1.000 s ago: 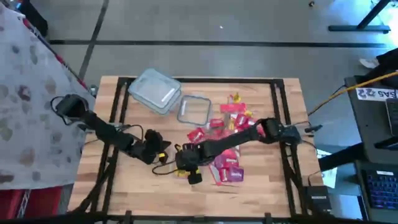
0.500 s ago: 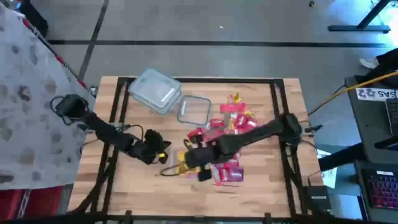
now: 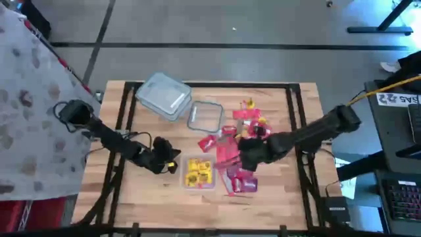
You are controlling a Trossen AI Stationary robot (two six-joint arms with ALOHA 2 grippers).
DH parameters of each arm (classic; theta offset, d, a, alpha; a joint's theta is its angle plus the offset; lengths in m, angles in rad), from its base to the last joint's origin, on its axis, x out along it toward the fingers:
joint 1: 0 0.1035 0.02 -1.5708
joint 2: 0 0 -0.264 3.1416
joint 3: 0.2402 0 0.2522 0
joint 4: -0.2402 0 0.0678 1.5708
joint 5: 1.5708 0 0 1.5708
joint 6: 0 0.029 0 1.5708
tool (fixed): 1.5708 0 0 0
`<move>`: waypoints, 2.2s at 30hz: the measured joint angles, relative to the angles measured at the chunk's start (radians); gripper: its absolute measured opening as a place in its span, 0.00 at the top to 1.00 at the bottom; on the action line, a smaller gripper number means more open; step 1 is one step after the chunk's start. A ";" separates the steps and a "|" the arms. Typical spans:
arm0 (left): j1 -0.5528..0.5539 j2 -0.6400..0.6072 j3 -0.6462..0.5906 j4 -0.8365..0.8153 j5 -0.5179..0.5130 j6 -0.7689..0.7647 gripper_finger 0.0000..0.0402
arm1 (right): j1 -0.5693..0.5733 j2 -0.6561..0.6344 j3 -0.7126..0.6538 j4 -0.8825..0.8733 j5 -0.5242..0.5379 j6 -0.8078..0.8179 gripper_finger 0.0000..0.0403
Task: Sort candy
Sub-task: Put the yellow candy into the square transparent bin
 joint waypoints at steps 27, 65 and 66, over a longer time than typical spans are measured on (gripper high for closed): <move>0.000 0.000 0.000 0.004 0.022 -0.034 1.00 | -0.231 -0.006 -0.326 0.311 -0.190 0.128 0.94; -0.006 0.000 0.000 0.003 0.021 -0.046 1.00 | 0.137 0.043 -0.073 0.026 -0.339 0.311 0.59; -0.006 0.000 0.000 0.003 0.021 -0.046 1.00 | 0.140 0.043 -0.094 0.050 -0.339 0.325 0.55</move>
